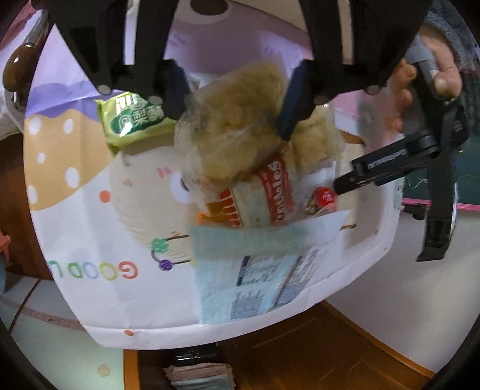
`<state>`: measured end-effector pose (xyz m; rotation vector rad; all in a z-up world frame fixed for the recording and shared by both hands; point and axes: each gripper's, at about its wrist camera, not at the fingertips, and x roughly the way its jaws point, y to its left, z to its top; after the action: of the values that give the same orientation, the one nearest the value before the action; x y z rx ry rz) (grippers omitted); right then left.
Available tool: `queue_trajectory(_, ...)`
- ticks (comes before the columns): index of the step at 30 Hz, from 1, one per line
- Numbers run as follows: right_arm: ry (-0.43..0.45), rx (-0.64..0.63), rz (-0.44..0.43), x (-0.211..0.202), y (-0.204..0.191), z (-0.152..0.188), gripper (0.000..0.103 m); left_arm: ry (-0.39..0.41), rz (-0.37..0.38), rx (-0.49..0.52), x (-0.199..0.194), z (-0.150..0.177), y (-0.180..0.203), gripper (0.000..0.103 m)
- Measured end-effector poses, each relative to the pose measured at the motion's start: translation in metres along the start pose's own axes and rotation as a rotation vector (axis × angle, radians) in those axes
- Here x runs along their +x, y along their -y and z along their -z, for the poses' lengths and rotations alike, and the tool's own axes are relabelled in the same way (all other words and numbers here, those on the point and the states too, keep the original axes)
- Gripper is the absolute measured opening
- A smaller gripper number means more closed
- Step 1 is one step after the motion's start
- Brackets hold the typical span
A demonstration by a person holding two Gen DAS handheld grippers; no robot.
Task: Organize snacks
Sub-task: 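Grasp brown-edged bread slice bag with left gripper while right grasps clear bread bag, then carry both bread bags over the white tray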
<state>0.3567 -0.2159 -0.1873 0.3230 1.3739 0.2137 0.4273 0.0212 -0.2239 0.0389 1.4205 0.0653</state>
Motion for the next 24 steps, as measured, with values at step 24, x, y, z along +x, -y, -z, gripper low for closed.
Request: queue_trajectory(24,0.277,-0.157,-0.056,-0.150,-0.049,0.072,0.037,0.356,0.215,-0.005,-0.221,0.102,-0.032,0.053)
